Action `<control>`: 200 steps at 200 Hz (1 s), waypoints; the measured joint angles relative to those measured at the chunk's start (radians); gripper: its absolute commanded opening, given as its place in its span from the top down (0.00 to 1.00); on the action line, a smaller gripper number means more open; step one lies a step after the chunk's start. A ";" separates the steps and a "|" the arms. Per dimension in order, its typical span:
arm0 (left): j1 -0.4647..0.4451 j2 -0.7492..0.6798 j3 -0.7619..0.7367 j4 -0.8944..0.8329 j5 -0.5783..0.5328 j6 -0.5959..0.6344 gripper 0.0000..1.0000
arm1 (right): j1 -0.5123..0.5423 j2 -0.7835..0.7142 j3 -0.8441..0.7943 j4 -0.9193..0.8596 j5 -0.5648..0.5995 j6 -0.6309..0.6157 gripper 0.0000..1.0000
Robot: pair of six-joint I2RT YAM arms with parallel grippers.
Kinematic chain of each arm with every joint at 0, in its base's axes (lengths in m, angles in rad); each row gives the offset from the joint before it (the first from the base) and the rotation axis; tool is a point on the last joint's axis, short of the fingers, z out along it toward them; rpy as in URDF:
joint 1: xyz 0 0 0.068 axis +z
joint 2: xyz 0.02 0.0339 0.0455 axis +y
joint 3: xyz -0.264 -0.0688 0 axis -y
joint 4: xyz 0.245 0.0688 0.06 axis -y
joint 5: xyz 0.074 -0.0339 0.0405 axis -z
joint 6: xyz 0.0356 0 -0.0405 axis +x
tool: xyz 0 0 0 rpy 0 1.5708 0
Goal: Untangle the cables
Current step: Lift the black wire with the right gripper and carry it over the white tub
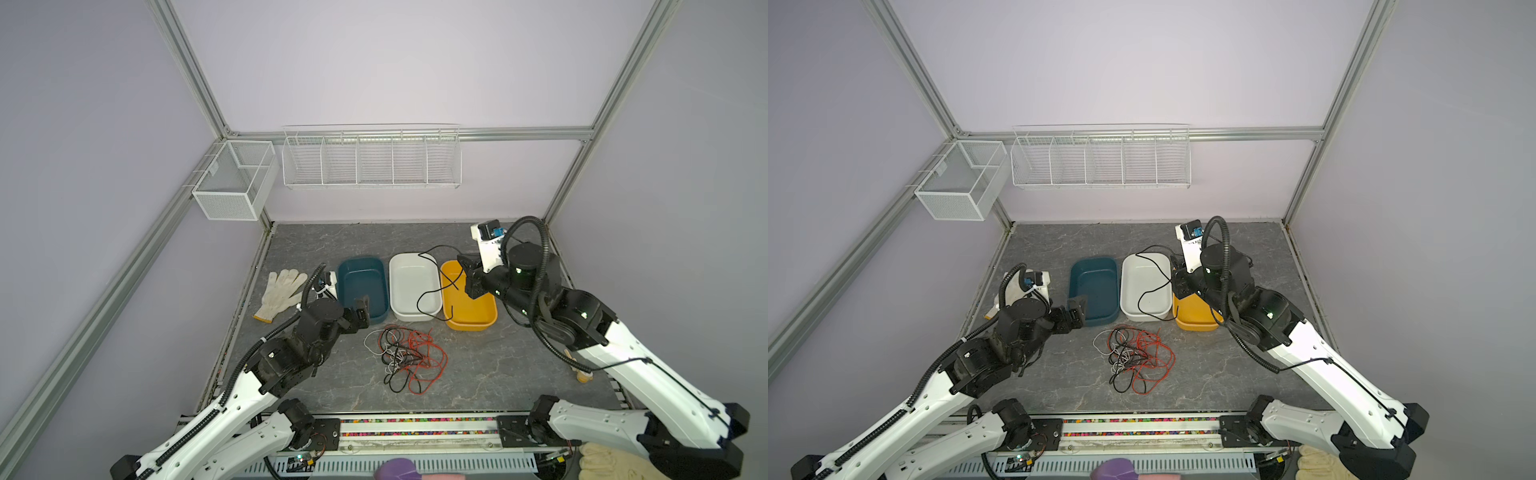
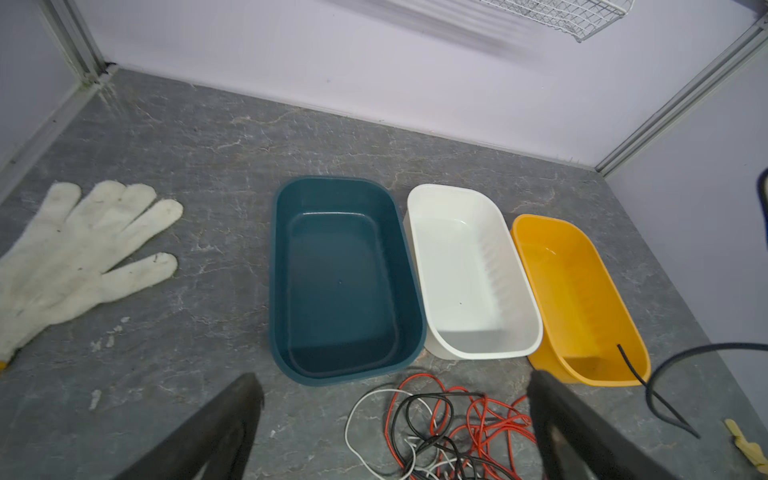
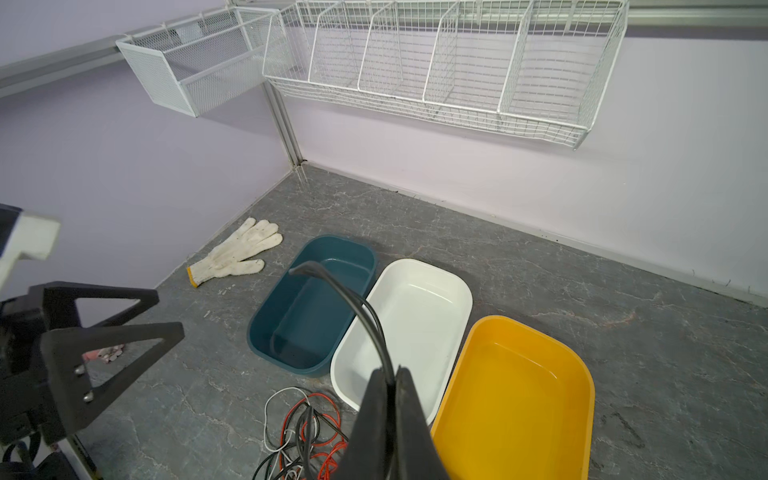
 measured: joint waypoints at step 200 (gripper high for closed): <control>0.035 -0.054 -0.237 0.373 -0.305 0.363 0.01 | -0.174 0.542 0.027 0.247 -0.166 0.132 0.93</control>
